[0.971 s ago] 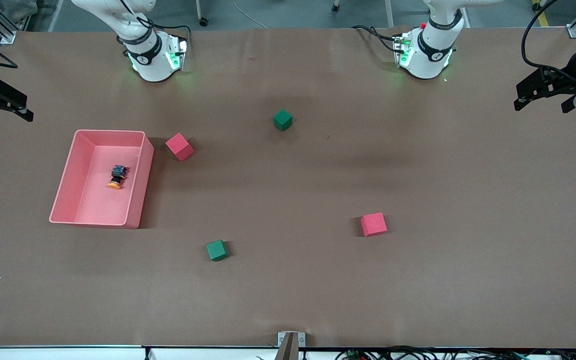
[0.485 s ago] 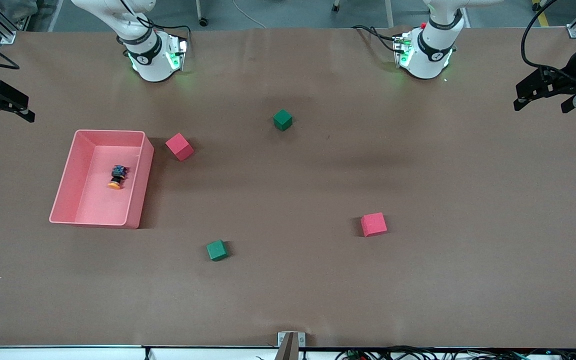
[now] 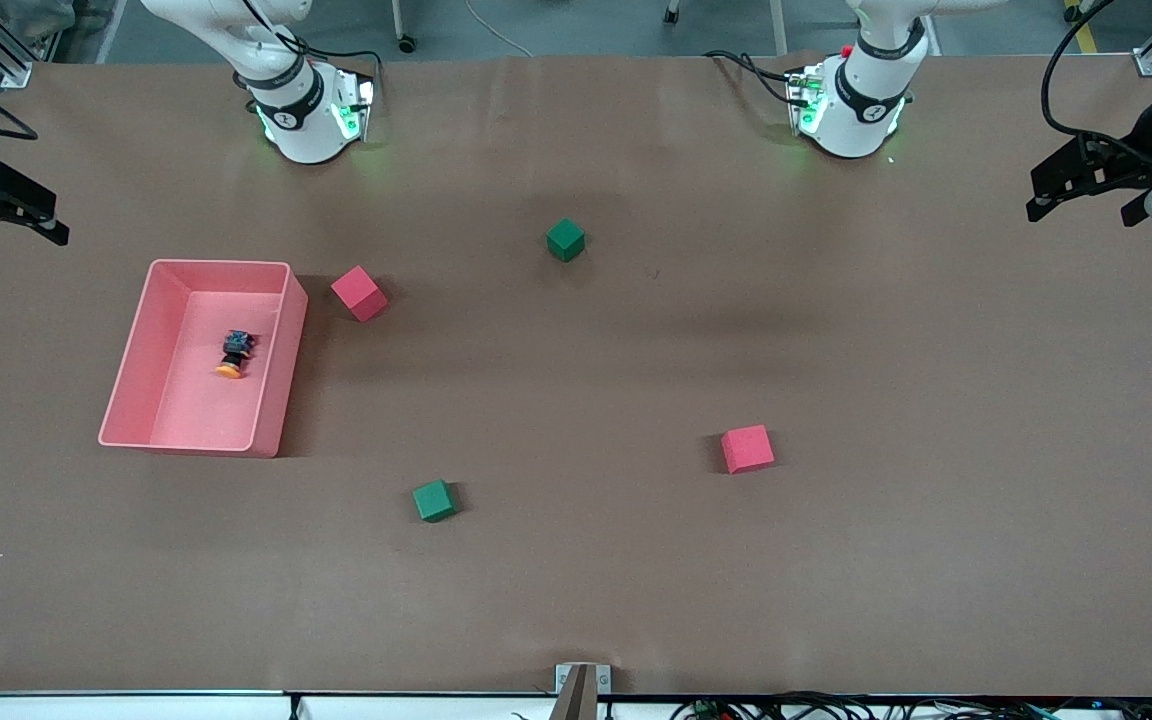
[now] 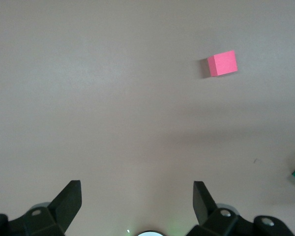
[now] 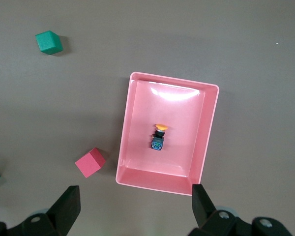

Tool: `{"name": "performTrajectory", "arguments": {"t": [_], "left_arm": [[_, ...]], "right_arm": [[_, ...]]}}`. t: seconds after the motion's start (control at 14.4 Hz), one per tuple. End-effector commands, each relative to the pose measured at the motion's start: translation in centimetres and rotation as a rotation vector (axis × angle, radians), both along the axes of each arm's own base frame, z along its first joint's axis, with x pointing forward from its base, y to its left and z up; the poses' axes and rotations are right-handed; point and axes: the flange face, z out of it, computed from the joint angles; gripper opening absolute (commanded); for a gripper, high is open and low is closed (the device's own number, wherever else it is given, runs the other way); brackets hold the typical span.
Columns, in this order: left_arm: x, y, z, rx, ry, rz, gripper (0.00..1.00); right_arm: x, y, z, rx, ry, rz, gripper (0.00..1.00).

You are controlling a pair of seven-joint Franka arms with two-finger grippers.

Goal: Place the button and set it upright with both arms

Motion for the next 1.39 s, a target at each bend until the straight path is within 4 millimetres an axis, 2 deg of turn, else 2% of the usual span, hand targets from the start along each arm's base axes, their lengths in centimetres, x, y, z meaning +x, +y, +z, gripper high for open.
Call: {"name": "performTrajectory", "arguments": {"t": [0.0, 1.32], "left_arm": [[0.15, -0.11, -0.05, 0.010, -0.003, 0.007, 1.00], [0.26, -0.15, -0.05, 0.007, -0.005, 0.006, 1.00]], "right_arm": [[-0.26, 0.21, 0.00, 0.014, -0.007, -0.008, 1.00], [-0.01, 0.15, -0.23, 0.015, -0.011, -0.005, 1.00]]}}
